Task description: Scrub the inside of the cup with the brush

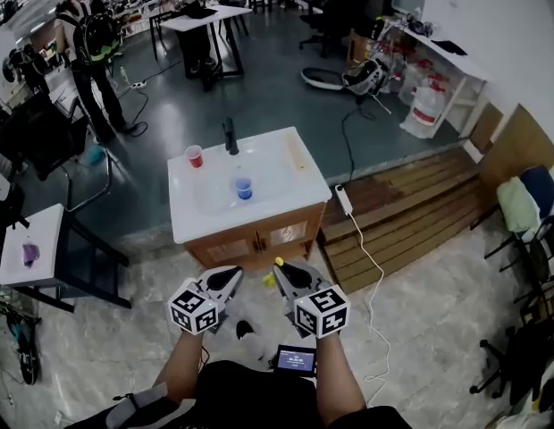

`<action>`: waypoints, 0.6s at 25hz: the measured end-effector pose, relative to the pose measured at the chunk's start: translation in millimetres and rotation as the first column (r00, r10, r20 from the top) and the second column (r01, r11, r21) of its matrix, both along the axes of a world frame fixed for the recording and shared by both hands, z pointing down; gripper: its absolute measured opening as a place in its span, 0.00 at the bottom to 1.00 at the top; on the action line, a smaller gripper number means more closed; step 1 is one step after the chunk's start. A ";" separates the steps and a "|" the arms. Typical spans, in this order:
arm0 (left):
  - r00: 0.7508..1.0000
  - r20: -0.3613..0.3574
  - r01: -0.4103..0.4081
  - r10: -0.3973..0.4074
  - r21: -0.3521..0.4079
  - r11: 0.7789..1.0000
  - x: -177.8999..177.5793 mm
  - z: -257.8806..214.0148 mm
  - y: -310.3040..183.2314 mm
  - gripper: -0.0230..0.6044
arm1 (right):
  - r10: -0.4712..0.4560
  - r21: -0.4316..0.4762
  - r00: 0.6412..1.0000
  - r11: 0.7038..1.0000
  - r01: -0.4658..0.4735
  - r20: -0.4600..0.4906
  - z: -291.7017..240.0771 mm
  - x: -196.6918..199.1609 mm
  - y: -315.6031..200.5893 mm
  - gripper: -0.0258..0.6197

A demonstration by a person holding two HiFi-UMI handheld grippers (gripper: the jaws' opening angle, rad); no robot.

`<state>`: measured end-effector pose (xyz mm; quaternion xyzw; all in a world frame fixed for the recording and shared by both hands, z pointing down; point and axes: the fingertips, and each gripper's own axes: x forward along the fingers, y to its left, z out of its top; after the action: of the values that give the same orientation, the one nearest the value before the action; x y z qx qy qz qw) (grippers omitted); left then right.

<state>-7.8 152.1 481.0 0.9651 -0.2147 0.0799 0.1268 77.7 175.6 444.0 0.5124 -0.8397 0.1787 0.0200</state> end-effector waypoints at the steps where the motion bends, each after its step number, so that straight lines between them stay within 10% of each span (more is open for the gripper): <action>1: 1.000 -0.007 0.000 0.000 -0.004 1.000 1.9 1.0 -5.6 0.04 | -0.002 -0.003 1.000 1.000 0.002 -0.002 1.1 1.8 -5.3 0.10; 15: 0.999 -0.010 -0.052 0.053 0.009 0.999 46.7 5.3 -155.5 0.04 | -0.018 -0.009 0.998 1.000 0.018 -0.055 -1.0 34.3 -155.2 0.10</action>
<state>39.0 -3.4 486.3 0.9714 -0.1889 0.0772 0.1214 112.1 20.3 443.0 0.5094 -0.8427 0.1677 0.0469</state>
